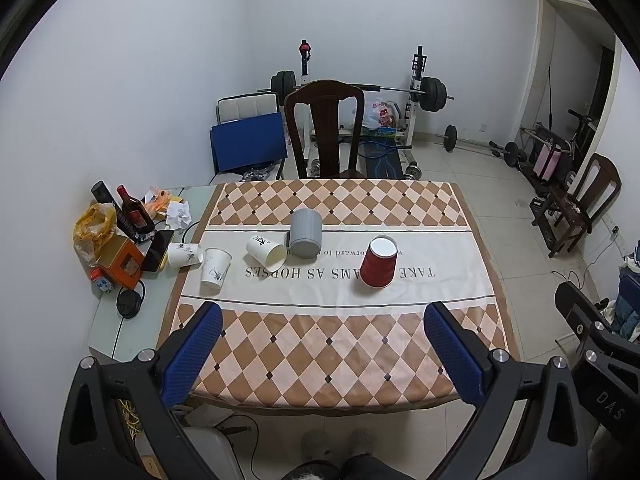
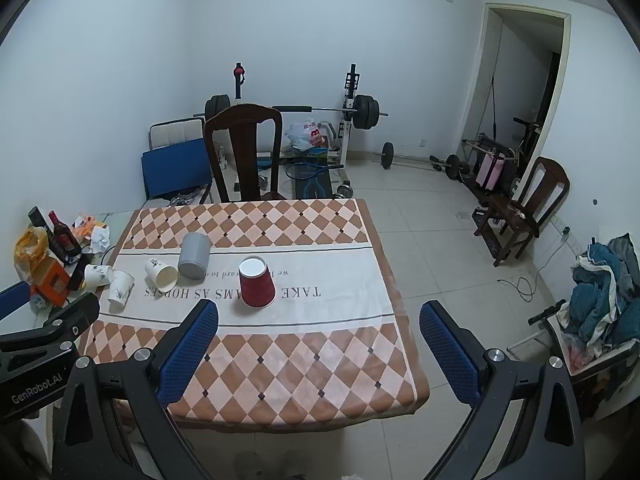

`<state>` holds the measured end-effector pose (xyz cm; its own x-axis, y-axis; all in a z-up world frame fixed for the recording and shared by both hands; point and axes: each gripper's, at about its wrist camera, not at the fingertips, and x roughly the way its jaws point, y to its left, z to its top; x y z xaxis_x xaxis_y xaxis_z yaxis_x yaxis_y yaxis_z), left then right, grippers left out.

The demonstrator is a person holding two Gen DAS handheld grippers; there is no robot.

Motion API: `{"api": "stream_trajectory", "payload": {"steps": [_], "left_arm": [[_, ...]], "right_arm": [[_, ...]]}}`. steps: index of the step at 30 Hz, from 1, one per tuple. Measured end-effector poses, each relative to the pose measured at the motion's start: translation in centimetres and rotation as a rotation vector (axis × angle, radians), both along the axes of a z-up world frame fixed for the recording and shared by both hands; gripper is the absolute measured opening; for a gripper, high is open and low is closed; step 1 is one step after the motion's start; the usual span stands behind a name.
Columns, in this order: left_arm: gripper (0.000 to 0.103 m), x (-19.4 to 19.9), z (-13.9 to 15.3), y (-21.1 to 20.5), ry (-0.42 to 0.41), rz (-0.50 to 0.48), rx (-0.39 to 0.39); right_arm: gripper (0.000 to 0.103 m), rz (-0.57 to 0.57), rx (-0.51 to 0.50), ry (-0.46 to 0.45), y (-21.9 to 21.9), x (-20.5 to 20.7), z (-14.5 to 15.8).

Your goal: Flip cup upside down

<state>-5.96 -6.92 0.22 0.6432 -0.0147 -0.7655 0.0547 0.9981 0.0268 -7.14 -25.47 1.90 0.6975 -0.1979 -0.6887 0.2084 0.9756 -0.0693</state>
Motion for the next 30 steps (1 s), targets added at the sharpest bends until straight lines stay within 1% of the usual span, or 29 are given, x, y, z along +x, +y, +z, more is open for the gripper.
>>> {"api": "stream_trajectory", "payload": {"steps": [15, 30], "left_arm": [[0.103, -0.6, 0.2, 0.3, -0.005, 0.005, 0.001], [0.103, -0.6, 1.7, 0.4, -0.014, -0.002, -0.007]], "right_arm": [[0.102, -0.001, 0.005, -0.001, 0.6, -0.9, 0.4], [0.102, -0.009, 0.005, -0.010, 1.2, -1.8, 1.1]]}}
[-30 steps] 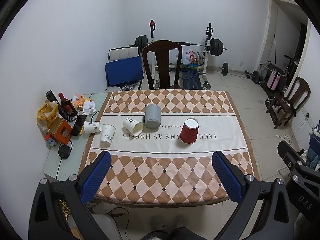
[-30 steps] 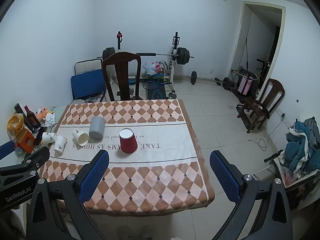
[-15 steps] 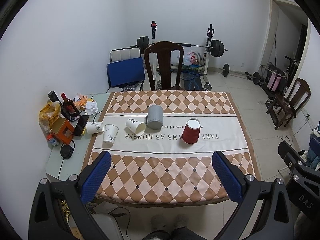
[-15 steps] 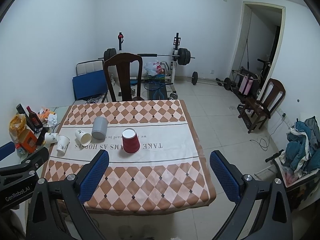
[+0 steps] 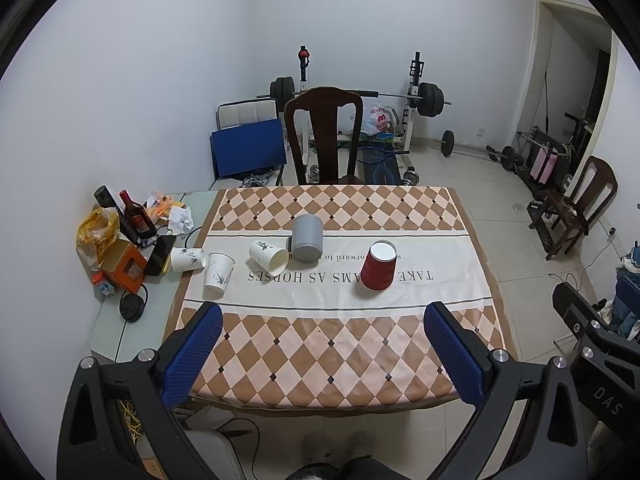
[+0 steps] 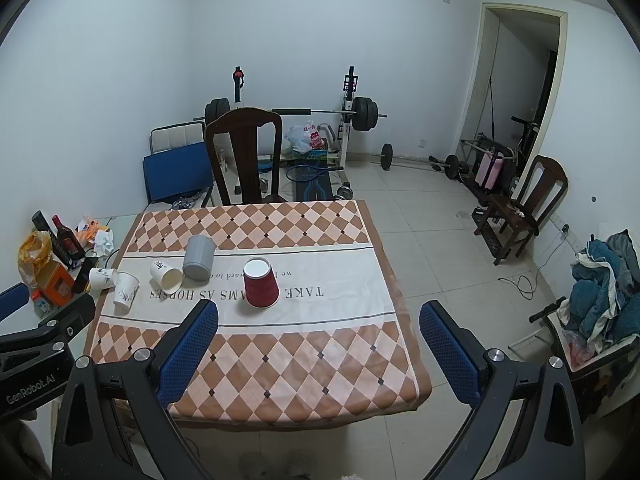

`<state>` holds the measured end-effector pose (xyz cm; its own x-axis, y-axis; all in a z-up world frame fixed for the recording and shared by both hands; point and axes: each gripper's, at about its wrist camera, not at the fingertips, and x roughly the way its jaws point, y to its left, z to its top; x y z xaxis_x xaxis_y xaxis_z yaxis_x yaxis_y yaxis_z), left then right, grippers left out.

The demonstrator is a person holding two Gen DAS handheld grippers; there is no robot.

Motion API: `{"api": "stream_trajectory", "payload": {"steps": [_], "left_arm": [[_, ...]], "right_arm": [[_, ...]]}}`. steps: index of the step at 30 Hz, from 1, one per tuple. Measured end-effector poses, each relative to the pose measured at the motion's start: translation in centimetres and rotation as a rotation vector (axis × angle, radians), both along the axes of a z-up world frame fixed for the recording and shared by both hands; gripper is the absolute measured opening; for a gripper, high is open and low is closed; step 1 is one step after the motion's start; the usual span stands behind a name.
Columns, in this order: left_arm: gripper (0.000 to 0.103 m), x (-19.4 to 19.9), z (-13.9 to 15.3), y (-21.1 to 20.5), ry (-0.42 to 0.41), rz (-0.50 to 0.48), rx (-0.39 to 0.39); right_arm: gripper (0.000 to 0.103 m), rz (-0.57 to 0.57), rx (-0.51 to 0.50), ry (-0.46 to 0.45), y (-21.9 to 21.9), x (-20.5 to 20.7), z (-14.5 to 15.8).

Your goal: Flip cup upside down

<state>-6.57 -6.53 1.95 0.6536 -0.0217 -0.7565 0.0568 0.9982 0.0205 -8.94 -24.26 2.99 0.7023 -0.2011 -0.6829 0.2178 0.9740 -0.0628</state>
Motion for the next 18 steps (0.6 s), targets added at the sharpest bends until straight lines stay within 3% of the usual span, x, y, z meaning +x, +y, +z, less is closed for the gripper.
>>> {"api": "stream_trajectory", "payload": {"steps": [18], "left_arm": [[0.103, -0.2, -0.2, 0.2, 0.001, -0.010, -0.002]], "right_arm": [[0.102, 0.000, 0.007, 0.001, 0.6, 0.4, 0.9]]}}
